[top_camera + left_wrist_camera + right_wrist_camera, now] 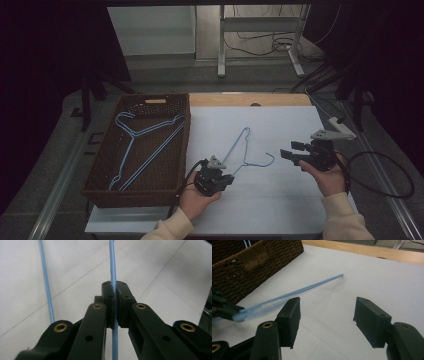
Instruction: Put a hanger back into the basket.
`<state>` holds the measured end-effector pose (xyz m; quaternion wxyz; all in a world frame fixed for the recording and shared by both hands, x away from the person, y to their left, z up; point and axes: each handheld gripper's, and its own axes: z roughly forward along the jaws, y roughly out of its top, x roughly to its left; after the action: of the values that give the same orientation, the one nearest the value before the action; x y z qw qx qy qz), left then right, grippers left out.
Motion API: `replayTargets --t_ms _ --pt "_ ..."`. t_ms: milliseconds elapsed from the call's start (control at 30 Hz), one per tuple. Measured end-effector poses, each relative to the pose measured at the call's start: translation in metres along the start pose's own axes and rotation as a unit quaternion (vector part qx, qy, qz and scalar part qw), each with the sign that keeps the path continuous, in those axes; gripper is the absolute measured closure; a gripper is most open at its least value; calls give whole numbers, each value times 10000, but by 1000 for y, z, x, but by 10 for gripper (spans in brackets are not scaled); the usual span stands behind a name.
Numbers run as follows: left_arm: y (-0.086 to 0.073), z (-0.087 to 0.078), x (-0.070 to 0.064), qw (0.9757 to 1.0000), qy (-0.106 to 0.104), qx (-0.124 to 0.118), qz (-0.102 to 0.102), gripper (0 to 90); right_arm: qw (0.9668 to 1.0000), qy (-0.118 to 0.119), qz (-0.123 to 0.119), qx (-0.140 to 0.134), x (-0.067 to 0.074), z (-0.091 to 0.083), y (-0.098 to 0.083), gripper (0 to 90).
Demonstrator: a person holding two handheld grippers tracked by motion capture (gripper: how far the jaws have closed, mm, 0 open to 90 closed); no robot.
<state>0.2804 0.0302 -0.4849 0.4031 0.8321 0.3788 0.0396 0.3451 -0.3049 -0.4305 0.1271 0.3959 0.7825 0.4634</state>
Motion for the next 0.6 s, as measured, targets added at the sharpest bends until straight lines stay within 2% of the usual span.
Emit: replayTargets --t_ms 300,600 --pt "5 -21 -5 9994 0 -350 41 866 9997 83 -214 -20 1 3 -33 324" --pt "16 -46 -14 9978 -135 -629 184 867 9997 59 -245 -45 6 3 -48 323"
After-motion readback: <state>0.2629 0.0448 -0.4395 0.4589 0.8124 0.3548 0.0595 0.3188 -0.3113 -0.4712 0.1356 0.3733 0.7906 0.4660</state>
